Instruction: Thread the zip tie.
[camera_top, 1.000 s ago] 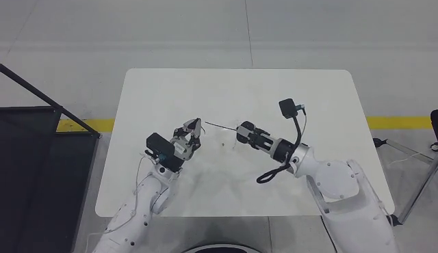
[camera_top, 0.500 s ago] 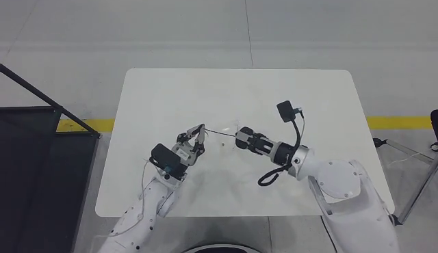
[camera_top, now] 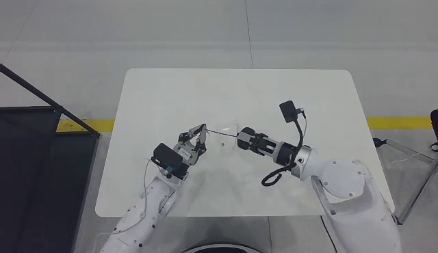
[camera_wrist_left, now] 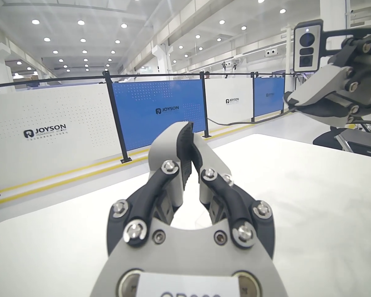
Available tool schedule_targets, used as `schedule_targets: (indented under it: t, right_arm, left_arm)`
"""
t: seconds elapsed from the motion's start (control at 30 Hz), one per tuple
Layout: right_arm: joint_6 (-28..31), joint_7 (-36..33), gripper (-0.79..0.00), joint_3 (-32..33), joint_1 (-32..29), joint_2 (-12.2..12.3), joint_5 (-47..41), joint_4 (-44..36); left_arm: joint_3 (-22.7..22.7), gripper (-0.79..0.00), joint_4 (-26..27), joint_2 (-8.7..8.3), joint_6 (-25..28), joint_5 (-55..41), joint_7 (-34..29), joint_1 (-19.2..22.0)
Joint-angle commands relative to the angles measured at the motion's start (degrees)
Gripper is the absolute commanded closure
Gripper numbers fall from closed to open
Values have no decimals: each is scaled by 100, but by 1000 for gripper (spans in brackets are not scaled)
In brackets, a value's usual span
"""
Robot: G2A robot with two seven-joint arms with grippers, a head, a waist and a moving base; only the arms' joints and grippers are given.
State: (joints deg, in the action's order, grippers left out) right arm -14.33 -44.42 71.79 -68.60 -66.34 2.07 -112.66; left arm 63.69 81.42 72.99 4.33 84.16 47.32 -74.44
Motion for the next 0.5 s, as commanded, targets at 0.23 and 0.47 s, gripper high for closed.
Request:
schedule_targets:
  t: [0.23,0.47]
  right_arm:
    - [-207,7,0,-91,145,2,19,56]
    - [-260,27,0,-142,219,5,4,101]
  left_arm:
    - [28,0,-2,17,67,29,6,-8]
    - [35,0,-4,19,90,50,-18,-12]
